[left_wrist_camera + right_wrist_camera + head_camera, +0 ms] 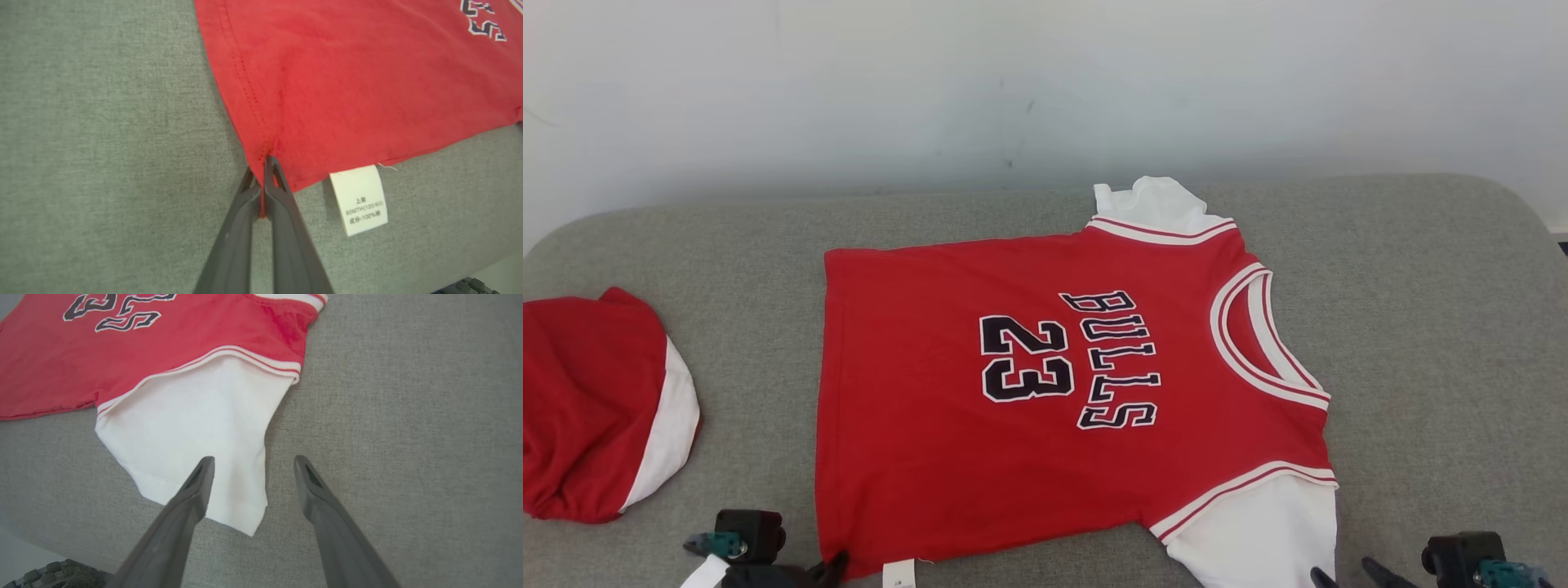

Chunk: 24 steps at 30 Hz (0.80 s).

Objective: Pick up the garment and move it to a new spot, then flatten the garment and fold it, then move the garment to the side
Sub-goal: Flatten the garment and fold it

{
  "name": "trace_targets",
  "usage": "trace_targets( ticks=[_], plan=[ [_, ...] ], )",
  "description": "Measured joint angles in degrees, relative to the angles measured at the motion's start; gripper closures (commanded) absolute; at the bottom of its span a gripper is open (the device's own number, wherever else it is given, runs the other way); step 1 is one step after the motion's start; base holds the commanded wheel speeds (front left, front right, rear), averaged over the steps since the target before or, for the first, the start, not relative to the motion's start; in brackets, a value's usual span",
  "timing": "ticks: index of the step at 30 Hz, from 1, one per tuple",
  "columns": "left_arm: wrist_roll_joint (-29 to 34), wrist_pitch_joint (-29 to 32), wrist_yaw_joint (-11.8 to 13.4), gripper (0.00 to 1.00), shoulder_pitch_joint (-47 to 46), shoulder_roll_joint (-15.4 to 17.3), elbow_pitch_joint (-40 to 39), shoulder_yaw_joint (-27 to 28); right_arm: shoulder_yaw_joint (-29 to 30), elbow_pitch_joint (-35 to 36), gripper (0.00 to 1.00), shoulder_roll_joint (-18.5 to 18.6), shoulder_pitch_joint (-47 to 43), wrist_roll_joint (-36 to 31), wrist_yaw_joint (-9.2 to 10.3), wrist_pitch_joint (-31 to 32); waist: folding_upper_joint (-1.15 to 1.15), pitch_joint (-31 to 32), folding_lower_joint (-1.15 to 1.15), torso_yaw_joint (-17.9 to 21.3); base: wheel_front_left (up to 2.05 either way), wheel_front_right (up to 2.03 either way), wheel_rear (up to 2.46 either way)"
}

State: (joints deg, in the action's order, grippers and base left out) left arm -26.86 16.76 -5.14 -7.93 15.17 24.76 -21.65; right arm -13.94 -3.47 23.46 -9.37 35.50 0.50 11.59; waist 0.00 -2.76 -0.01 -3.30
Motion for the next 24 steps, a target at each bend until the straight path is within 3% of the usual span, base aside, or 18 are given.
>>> trace_targets(
  ticks=[11, 12, 13, 15, 16, 17, 20, 21, 24],
  plan=[
    [-0.01, -1.51, -0.45, 1.00, -1.10, -0.68, 1.29, -0.69, -1.67, -1.26, 0.00, -0.12, -1.80, 1.38, 0.59, 7.22, 0.00, -0.34, 0.00, -1.11, 0.00, 0.00, 0.00],
    [-0.01, -1.52, -0.46, 1.00, -1.13, -0.69, 1.40, -0.74, -1.72, -1.74, 0.11, -0.15, -1.82, 1.66, 0.78, 7.68, 0.00, -0.41, 0.00, -1.22, 0.00, 0.00, 0.00],
    [-0.02, -1.70, -0.49, 1.00, -1.14, -0.76, 1.49, -0.73, -1.90, -2.20, 0.40, -0.14, -1.77, 1.83, 0.86, 8.15, 0.00, -0.52, 0.00, -1.32, 0.00, 0.00, 0.00],
    [-0.25, -1.76, -0.52, 1.00, -1.25, -0.91, 1.72, -0.86, -2.08, -3.00, 0.71, -0.18, -1.70, 1.83, 1.00, 8.66, 0.00, -0.68, 0.00, -1.54, 0.00, 0.00, 0.00],
    [-0.26, -2.04, -0.52, 1.00, -1.38, -0.96, 1.86, -0.86, -2.40, -3.35, 0.77, -0.13, -1.47, 1.78, 1.00, 9.01, 0.00, -0.77, 0.00, -1.64, 0.00, 0.00, 0.00],
    [-0.30, -2.23, -0.54, 1.00, -1.55, -1.03, 1.98, -0.82, -2.52, -3.61, 0.75, -0.18, -1.22, 1.77, 1.01, 9.11, 0.00, -0.85, 0.00, -1.72, 0.00, 0.00, 0.00],
    [-0.37, -2.55, -0.93, 1.00, -1.83, -1.13, 2.43, -0.81, -2.96, -3.87, 0.81, -0.42, -0.36, 1.70, 0.99, 9.15, 0.00, -1.01, 0.00, -1.90, 0.00, 0.00, 0.00],
    [-0.38, -2.71, -0.93, 1.00, -1.83, -1.14, 2.50, -0.82, -3.02, -3.87, 1.00, -0.45, -0.25, 1.69, 0.92, 9.11, 0.00, -1.04, 0.00, -1.94, 0.00, 0.00, 0.00],
    [-0.43, -2.87, -0.94, 1.00, -1.85, -1.15, 2.66, -0.80, -3.26, -4.14, 1.00, -0.58, 0.14, 1.69, 0.68, 9.13, 0.00, -1.06, 0.00, -1.96, 0.00, 0.00, 0.00]
  ],
)
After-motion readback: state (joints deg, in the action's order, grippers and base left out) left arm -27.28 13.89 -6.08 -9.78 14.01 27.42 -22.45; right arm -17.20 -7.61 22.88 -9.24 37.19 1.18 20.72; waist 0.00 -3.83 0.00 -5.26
